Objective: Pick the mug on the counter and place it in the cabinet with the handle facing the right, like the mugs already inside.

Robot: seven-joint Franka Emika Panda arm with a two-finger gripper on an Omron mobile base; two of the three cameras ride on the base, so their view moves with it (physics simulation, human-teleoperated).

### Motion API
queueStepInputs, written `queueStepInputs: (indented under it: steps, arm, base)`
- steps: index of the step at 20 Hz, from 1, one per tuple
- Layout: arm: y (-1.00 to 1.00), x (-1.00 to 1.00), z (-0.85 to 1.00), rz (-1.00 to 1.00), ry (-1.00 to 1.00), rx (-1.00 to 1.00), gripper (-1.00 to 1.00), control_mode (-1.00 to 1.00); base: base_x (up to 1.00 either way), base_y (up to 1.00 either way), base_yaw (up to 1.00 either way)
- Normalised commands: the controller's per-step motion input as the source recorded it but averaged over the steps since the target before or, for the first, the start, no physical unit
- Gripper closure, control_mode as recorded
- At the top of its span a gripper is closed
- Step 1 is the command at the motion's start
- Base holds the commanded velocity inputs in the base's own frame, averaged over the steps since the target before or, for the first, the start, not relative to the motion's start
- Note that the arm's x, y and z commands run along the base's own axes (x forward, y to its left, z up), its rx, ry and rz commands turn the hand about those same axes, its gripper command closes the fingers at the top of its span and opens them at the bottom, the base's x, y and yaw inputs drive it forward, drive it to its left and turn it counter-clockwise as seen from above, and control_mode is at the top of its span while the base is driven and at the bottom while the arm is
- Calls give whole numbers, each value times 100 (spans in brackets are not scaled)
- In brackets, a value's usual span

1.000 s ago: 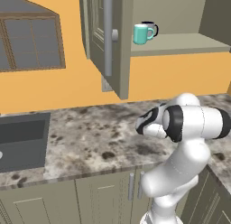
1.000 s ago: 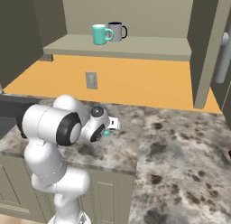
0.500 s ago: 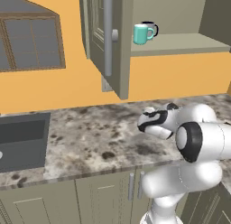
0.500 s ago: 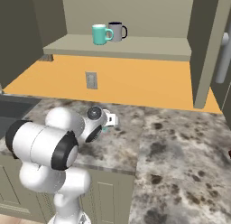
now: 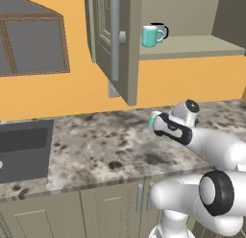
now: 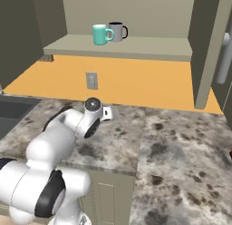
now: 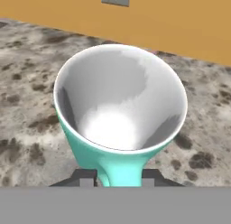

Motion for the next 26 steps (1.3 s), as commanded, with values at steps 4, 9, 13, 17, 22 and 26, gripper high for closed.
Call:
queueStepInputs:
  steps: [4,9,13,17,22,26]
  arm:
    - [0,-44,22,14,-1,19,100,-100]
    - [11,-29,27,36,-1,5,100,-100]
    - [8,-17,42,43,-1,-1,100,-100]
    - [5,-24,21,39,-12,-8,100,-100]
    - [37,-42,27,19,-22,-11,100,-100]
    - [15,-58,25,11,-24,-8,100,-100]
  base:
    - [0,0,0]
    - [0,0,0]
    - [0,0,0]
    - [0,0,0]
    - [0,0,0]
    - [0,0,0]
